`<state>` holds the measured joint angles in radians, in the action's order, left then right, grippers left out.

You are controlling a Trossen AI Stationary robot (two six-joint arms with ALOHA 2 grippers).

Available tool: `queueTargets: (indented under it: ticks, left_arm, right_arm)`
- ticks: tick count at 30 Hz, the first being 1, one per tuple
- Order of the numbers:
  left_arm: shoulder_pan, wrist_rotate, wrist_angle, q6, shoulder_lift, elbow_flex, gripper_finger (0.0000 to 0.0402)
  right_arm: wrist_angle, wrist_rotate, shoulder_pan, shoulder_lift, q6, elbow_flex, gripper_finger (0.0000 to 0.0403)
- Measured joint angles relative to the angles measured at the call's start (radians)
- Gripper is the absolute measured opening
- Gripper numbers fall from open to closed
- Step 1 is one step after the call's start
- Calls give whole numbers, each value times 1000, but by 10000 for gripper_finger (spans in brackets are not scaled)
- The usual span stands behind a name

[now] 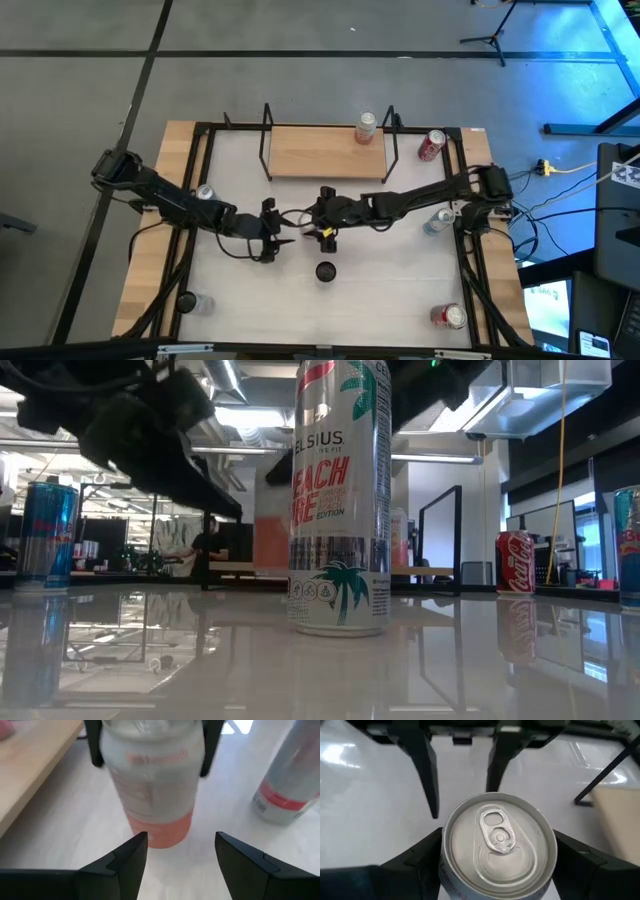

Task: Place canned beverage on shelf
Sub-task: Put the orange soda can on the shelf

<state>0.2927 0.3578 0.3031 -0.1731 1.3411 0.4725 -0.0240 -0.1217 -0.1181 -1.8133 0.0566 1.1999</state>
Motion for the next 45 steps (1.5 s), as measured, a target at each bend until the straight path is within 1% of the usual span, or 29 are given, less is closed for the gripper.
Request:
queueTargets:
  ticks: [5,12,17,22,25,28,33,35,41,45]
  left_arm:
    - [19,-1,-41,-1,-29,0,222]
    - [21,-2,-41,-3,-28,0,222]
    - [21,-4,-45,-7,-27,0,222]
    - [21,-4,-44,-7,-27,0,222]
    - [21,-4,-44,-7,-27,0,222]
    - [21,-4,-44,-7,-27,0,222]
    - [21,-3,-44,-7,-27,0,222]
    - [21,-1,-44,-7,-27,0,222]
    - [21,0,-41,-7,-27,0,222]
    - [21,0,-40,-7,-27,0,222]
  right_arm:
    - [100,-40,0,96,5,0,276]
    - [276,-129,29,278,27,0,276]
    - [390,-178,91,373,22,0,276]
    - [463,-218,177,400,22,0,276]
    - [458,-217,232,400,21,-5,276]
    - [386,-221,290,402,13,-61,276]
    - [266,-228,385,412,-58,-156,276]
    - [263,-239,414,407,-84,-180,276]
    - [211,-261,466,401,-117,-235,276]
    - [205,-268,468,401,-124,-253,276]
